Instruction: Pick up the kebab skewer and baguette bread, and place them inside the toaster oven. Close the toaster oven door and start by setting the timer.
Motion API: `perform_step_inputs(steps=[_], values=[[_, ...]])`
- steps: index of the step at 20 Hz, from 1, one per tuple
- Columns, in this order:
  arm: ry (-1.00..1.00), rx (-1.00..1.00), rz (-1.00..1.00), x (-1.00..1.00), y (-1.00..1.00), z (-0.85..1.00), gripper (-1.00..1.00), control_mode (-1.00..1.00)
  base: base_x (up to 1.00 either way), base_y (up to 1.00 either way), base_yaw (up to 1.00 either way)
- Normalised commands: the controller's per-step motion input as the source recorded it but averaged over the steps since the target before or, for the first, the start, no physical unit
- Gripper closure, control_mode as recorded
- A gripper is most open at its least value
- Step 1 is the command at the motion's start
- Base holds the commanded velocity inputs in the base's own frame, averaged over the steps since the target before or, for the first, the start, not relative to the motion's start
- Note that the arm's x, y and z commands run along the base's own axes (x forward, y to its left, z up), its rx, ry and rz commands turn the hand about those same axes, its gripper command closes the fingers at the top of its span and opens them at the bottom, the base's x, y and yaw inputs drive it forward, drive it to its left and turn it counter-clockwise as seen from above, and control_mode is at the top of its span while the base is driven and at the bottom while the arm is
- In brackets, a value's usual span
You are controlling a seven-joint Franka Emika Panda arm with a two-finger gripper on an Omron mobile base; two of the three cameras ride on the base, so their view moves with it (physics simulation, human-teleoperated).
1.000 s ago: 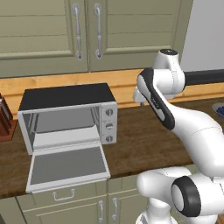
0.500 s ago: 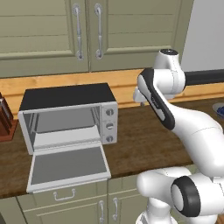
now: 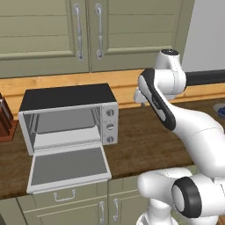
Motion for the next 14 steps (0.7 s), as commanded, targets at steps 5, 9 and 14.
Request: perform_step_inputs(steps=[5, 9, 14], values=[[0.0, 0.0, 0.0, 0.0, 0.0, 0.0, -1.0, -1.0, 0.0, 0.0, 0.0], [0.0, 0.03, 0.0, -0.15, 0.0, -0.04, -1.0, -1.0, 0.0, 0.0, 0.0], [-0.09, 0.03, -0.01, -0.8, 0.41, -0.26, -1.0, -1.0, 0.0, 0.0, 0.0]])
